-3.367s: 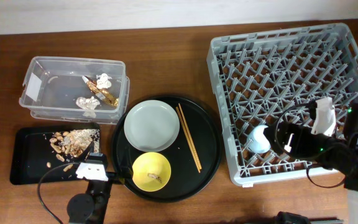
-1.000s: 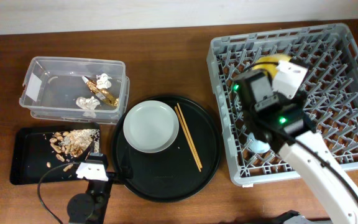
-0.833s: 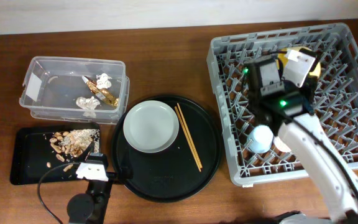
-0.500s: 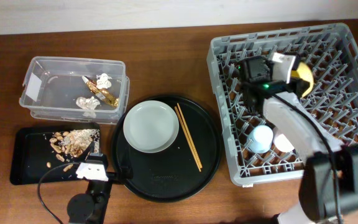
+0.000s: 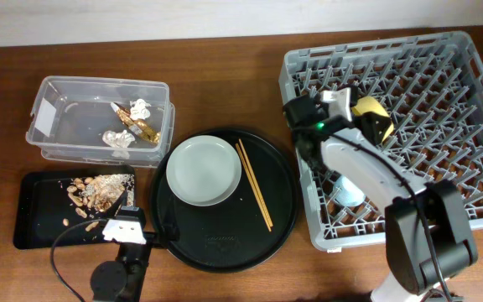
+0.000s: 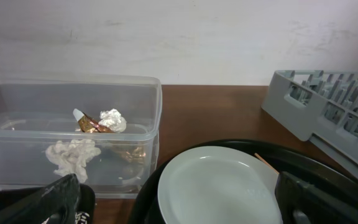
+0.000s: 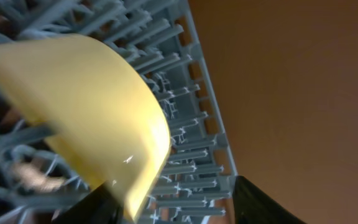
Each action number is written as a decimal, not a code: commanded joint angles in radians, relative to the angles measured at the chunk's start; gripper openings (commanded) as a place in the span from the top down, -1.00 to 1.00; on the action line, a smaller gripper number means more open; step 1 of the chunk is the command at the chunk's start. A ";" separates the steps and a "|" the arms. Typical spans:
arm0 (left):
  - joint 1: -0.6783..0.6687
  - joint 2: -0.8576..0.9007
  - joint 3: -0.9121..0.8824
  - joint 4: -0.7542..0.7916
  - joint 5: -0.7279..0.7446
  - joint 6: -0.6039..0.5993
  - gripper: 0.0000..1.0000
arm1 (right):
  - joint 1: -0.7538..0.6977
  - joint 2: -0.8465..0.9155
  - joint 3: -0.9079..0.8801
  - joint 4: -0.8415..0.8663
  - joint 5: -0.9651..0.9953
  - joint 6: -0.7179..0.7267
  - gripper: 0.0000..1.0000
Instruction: Sort waste into correct bins and load items into the dishwasher rack
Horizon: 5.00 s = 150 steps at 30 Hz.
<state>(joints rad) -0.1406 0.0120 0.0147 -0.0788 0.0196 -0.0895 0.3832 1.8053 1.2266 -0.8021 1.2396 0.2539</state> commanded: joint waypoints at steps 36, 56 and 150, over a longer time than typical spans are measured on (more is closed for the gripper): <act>0.006 -0.005 -0.005 -0.001 0.011 0.016 -0.99 | 0.343 0.229 0.069 0.150 -1.361 0.657 0.77; 0.006 -0.005 -0.005 -0.001 0.011 0.016 -0.99 | 0.103 -0.523 0.070 0.006 -0.177 0.096 0.92; 0.006 -0.005 -0.005 -0.001 0.011 0.016 -0.99 | 0.306 0.116 0.000 0.079 -1.345 0.010 0.92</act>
<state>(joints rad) -0.1406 0.0109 0.0147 -0.0792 0.0200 -0.0895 0.6861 1.9366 1.2255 -0.7040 -0.0700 0.2344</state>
